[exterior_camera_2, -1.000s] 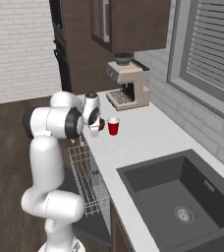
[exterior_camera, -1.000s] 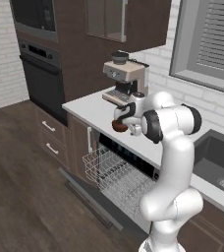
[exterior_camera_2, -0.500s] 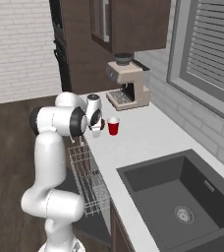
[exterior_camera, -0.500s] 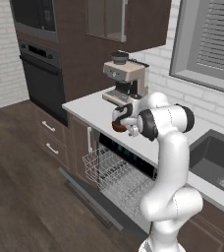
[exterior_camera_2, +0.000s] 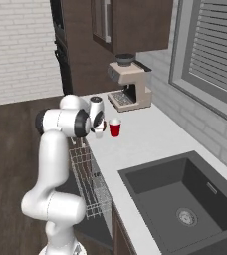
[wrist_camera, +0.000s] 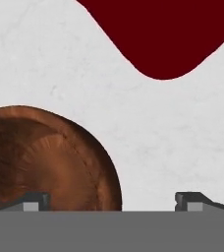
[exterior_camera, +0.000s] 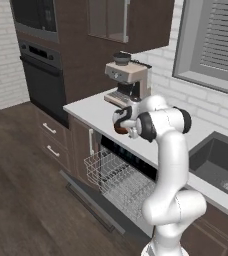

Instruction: Pick up the cup and bowl from the counter, place them in the dishwasher, and close the dishwasher door.

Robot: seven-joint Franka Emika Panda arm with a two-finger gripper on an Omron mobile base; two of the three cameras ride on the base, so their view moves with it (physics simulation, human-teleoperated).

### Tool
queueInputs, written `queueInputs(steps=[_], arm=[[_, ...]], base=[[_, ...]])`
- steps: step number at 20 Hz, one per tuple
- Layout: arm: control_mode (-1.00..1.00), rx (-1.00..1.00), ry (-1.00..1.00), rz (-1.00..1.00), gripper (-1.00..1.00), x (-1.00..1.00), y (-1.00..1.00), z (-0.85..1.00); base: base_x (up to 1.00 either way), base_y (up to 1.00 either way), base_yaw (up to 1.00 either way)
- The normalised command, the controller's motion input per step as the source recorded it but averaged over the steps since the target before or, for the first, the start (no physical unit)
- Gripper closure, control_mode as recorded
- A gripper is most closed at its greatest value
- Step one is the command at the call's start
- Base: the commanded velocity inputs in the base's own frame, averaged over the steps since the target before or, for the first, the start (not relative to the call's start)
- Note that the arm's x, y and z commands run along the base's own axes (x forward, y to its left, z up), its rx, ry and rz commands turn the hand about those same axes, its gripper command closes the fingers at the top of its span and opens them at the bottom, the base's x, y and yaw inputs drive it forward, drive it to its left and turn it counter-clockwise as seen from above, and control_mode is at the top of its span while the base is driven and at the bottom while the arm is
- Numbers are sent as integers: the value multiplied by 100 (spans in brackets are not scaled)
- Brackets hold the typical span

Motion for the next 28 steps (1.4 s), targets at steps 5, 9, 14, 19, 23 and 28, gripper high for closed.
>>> queueInputs(steps=[5, 9, 14, 19, 23, 28], arm=[[-100, 0, 2, 0, -100, 38, 2, -12], [-100, 0, 3, 0, 100, 36, 8, -19], [-100, 0, 2, 0, 100, 14, 23, -36], [-100, 0, 0, 0, 100, -12, 18, -24], [-100, 0, -11, 0, 100, -86, 3, -1], [-100, 0, -5, 0, 100, -100, 10, 23]], base=[[0, 0, 0], [0, 0, 0], [0, 0, 0], [0, 0, 0], [0, 0, 0], [0, 0, 0]])
